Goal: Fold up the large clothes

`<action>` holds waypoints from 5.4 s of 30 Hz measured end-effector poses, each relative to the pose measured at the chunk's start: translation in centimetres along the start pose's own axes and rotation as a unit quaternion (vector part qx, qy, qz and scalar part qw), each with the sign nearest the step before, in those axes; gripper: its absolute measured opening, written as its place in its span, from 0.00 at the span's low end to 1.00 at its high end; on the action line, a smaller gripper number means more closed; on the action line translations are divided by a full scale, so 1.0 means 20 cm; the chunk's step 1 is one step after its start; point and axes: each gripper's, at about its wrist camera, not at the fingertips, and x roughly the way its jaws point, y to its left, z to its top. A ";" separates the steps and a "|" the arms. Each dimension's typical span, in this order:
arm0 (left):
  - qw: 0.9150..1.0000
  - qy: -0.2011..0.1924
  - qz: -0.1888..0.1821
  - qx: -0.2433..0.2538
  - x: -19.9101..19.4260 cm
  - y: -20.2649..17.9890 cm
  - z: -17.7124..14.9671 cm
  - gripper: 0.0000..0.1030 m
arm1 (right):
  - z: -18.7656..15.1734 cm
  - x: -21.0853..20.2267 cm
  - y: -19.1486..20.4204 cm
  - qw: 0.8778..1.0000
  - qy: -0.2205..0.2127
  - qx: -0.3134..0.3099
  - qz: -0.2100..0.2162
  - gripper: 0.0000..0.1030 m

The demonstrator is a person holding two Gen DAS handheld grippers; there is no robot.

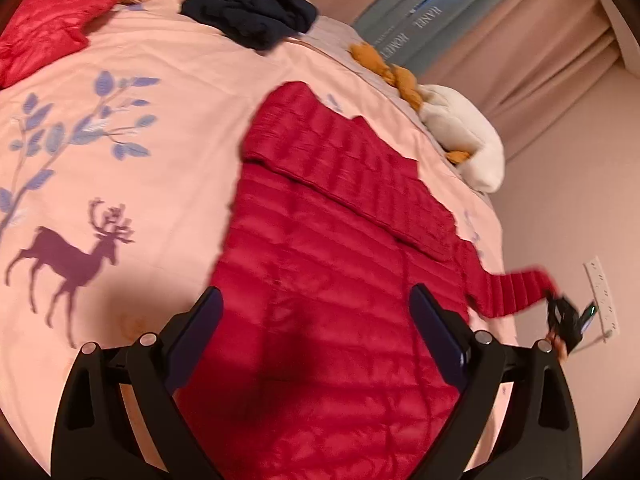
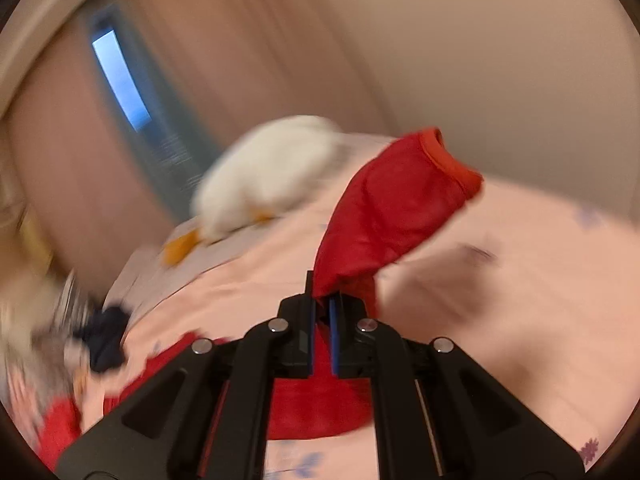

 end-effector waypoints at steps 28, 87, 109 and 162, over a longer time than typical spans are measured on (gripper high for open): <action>0.972 0.104 -0.186 -0.098 0.65 -0.17 0.25 0.91 | -0.95 -0.21 1.07 0.923 0.178 -0.270 0.208 0.68; 0.979 0.013 0.137 0.150 0.84 -0.24 0.65 0.20 | -0.74 0.61 0.96 0.941 0.221 -0.253 0.049 0.60; 0.953 0.023 0.157 0.257 0.89 -0.46 0.37 0.55 | -1.03 0.51 1.08 0.909 0.268 -0.306 0.086 0.67; 0.995 0.085 -0.052 -0.019 -0.07 0.24 -0.50 0.99 | -1.17 -0.69 0.16 0.927 0.347 -0.016 0.144 0.95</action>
